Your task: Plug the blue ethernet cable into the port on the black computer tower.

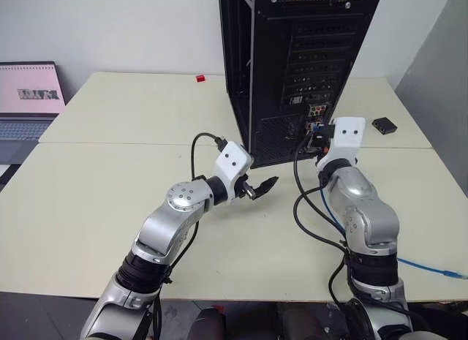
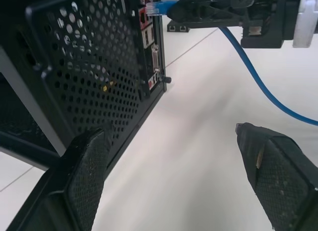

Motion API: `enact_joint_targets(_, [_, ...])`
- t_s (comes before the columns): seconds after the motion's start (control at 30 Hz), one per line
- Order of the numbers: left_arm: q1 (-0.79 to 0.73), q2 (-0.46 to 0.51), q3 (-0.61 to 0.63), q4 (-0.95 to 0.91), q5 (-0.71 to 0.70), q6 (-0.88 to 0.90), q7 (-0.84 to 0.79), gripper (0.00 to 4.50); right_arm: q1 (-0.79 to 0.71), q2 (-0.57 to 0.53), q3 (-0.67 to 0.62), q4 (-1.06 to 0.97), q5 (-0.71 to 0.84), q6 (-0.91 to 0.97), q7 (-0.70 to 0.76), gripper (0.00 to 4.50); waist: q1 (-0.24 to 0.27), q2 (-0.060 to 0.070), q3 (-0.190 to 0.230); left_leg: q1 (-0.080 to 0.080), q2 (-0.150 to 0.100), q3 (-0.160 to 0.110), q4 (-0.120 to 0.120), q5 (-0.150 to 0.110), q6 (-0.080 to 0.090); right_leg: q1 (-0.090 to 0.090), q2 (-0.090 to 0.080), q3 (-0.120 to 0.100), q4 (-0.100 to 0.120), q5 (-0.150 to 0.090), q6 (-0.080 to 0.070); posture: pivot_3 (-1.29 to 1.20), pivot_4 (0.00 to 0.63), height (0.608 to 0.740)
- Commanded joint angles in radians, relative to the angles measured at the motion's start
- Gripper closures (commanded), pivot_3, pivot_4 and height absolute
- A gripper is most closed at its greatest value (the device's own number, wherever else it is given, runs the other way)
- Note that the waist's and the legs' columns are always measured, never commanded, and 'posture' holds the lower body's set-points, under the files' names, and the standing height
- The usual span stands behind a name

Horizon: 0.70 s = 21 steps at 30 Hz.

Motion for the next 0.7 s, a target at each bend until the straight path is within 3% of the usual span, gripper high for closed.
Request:
enact_joint_targets(0.03, [-0.006,-0.005,0.029,-0.037,0.009,-0.004,-0.006,0.33,-0.027,0.000,-0.016,-0.011,0.007,-0.011,0.013,4.50,0.000,0.000,0.000,0.000,0.000,0.000,0.000,0.000,0.000,0.000,0.000,0.000,0.000,0.000,0.000,0.00,0.150,0.740])
enact_joint_targets(0.7, [0.002,-0.012,0.032,-0.038,0.016,-0.004,-0.010,0.33,-0.045,0.003,-0.032,0.020,-0.012,-0.050,0.011,4.50,-0.001,0.000,0.000,0.000,0.000,0.001,0.000,0.000,0.000,0.000,0.000,0.001,0.000,0.000,0.000,0.00,0.150,0.740])
